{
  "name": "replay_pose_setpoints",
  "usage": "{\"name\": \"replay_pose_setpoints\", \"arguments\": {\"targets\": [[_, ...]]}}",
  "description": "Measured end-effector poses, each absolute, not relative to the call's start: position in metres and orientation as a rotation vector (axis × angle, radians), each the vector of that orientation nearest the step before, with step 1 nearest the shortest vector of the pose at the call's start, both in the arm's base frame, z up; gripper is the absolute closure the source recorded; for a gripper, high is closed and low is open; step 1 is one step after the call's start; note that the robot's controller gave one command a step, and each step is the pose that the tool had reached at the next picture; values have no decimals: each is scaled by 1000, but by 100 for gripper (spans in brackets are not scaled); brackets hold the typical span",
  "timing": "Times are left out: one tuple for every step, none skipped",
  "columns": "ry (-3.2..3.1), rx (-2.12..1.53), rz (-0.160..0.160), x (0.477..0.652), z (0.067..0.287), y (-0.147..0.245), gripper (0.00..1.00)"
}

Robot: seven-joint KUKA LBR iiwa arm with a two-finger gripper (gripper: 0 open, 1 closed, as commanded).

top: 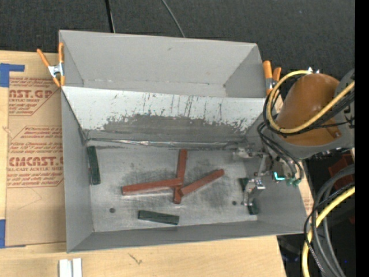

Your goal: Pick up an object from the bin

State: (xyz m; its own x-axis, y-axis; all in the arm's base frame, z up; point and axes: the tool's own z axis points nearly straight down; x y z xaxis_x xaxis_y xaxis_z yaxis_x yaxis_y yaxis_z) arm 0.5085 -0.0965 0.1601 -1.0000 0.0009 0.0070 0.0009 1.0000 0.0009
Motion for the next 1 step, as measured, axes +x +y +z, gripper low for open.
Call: {"name": "replay_pose_setpoints", "arguments": {"targets": [[-3142,1,0,510,164,-96,0]]}}
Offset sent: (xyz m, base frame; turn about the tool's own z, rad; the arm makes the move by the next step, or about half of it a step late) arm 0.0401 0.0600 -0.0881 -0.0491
